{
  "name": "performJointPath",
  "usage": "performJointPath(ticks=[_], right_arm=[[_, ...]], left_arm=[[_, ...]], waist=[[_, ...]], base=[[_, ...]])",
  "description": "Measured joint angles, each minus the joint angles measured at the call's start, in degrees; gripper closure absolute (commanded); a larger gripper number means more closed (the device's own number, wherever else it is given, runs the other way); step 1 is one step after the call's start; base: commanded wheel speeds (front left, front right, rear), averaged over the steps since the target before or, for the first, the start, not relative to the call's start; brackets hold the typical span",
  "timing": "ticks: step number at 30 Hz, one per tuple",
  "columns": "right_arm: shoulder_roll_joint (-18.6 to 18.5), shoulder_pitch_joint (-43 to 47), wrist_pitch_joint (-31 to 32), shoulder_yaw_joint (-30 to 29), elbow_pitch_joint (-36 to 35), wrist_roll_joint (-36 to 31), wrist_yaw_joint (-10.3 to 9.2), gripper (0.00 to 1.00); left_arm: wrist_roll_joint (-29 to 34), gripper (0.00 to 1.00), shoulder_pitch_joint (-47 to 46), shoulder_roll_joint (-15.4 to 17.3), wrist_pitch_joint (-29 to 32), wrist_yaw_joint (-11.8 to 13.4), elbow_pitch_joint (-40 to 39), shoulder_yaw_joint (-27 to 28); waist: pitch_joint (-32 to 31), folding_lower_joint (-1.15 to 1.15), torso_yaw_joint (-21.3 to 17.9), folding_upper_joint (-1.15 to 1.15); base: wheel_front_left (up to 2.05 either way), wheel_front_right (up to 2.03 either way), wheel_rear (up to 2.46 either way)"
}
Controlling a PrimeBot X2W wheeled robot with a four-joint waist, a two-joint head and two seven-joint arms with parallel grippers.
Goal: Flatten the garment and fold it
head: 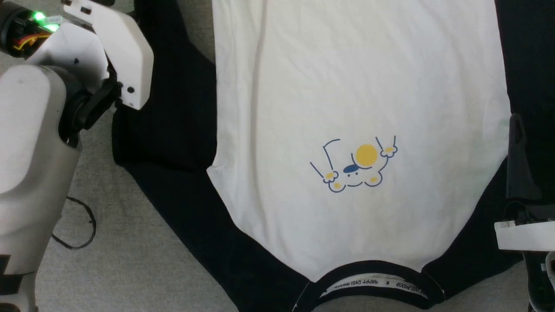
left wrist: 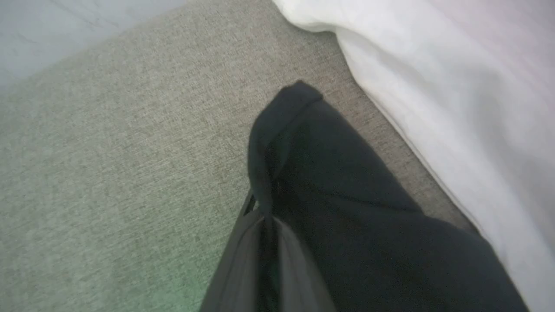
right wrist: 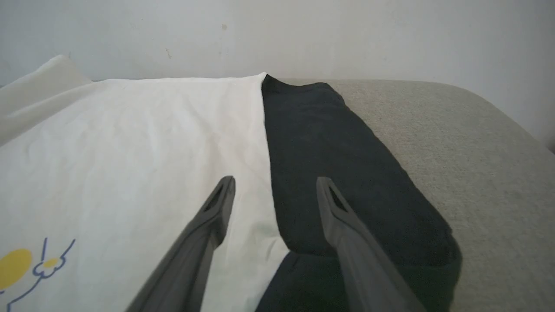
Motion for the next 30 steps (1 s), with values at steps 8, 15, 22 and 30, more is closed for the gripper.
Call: performJointPath(ticks=[8,15,22,30], right_arm=[[0.1,0.0,-0.2,0.4,1.5,0.0,0.0,0.0],[1.2,1.2,-0.1,1.1,3.5,-0.4,0.0,0.0],[2.1,4.4,0.3,1.2,5.0,-0.5,0.0,0.0],[2.3,7.5,1.0,0.6,5.2,-0.3,0.0,0.0]], left_arm=[[-2.0,1.0,1.0,0.4,-3.1,1.3,-0.1,2.8],[-4.3,1.0,5.9,3.7,-3.6,2.0,-3.3,5.6],[-7.5,1.0,14.0,7.7,-4.5,3.9,-7.9,10.1],[-10.9,1.0,25.2,10.9,-8.4,7.3,-13.0,17.1]], waist=[[-3.0,0.0,0.6,0.0],[-8.5,0.0,1.1,0.0],[-15.5,-0.01,1.6,0.0],[-23.1,-0.02,2.4,0.0]], base=[[0.0,0.0,0.0],[0.0,0.0,0.0],[0.0,0.0,0.0],[0.0,0.0,0.0]])
